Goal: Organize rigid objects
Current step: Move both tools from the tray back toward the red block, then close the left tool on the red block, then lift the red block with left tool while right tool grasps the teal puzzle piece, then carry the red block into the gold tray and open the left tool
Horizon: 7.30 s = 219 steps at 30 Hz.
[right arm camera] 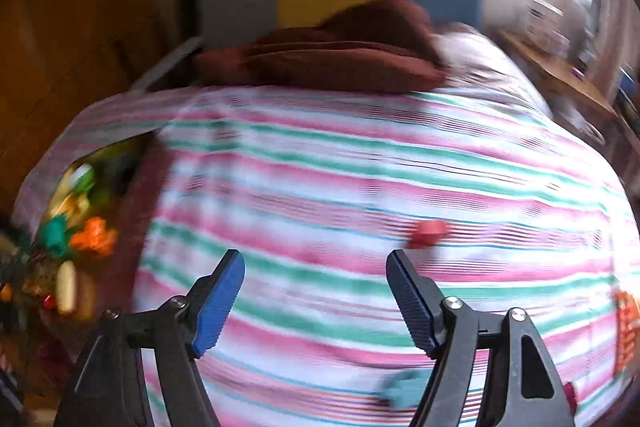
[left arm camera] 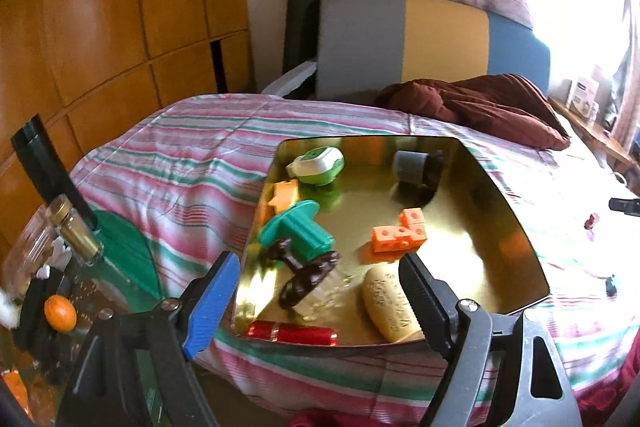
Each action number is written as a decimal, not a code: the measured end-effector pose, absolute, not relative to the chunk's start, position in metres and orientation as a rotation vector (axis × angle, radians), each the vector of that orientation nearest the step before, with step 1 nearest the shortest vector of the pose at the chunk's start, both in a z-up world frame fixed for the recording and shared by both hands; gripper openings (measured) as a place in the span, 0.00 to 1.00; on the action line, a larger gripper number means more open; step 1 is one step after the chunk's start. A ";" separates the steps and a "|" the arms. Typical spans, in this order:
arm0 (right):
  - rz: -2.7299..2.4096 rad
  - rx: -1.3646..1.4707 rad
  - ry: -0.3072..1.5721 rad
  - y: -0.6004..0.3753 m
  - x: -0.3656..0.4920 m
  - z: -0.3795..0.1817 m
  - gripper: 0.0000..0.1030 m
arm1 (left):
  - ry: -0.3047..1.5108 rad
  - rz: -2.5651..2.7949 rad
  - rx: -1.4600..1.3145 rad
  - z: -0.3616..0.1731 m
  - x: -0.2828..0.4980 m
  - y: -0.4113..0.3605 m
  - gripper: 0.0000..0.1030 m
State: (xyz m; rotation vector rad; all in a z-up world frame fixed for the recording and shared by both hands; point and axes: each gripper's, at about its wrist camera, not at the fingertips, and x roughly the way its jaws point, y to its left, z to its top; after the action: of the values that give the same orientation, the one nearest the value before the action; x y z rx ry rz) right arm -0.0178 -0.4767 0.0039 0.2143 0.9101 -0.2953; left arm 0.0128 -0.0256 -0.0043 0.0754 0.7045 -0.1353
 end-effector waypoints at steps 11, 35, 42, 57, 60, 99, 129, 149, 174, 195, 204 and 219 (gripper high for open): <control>-0.580 0.576 0.816 -0.603 -0.069 -0.030 0.73 | 0.682 -0.242 0.176 0.011 0.009 -0.085 0.80; -0.420 0.667 0.980 -0.594 -0.053 -0.057 0.73 | 0.690 -0.536 0.363 0.007 -0.010 -0.230 0.80; -0.571 0.740 1.016 -0.616 -0.070 -0.069 0.73 | 0.745 -0.601 0.348 -0.004 -0.007 -0.255 0.80; -0.672 0.828 0.937 -0.631 -0.096 -0.061 0.73 | 0.890 -0.854 0.398 -0.040 0.020 -0.371 0.22; -0.671 0.869 0.914 -0.636 -0.102 -0.060 0.73 | 0.903 -0.900 0.432 -0.049 0.027 -0.402 0.21; -0.364 0.821 1.065 -0.603 -0.054 -0.076 0.73 | 0.877 -0.858 0.366 -0.092 -0.016 -0.346 0.15; -0.129 0.634 1.189 -0.537 -0.027 -0.079 0.70 | 0.857 -0.841 0.362 -0.091 -0.036 -0.307 0.15; -0.276 0.178 1.344 -0.463 -0.033 -0.064 0.49 | 0.879 -0.853 0.292 -0.092 -0.033 -0.298 0.15; -0.074 0.104 1.156 -0.453 -0.002 -0.079 0.49 | 0.839 -0.822 0.348 -0.092 -0.044 -0.300 0.15; -0.080 0.101 1.133 -0.452 -0.002 -0.079 0.49 | 0.764 -0.855 0.231 -0.036 -0.044 -0.274 0.15; -0.085 0.083 1.129 -0.450 -0.002 -0.078 0.49 | 0.756 -0.802 0.136 -0.014 -0.030 -0.235 0.15; -0.084 0.073 1.131 -0.450 -0.002 -0.077 0.49 | 0.899 -0.440 -0.126 -0.007 0.112 -0.096 0.15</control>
State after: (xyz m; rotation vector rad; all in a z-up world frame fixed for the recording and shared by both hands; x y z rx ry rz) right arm -0.0016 -0.4500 -0.0770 0.0733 1.1312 -0.0844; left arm 0.1118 -0.0960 -0.0070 -0.1259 0.8992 -0.4404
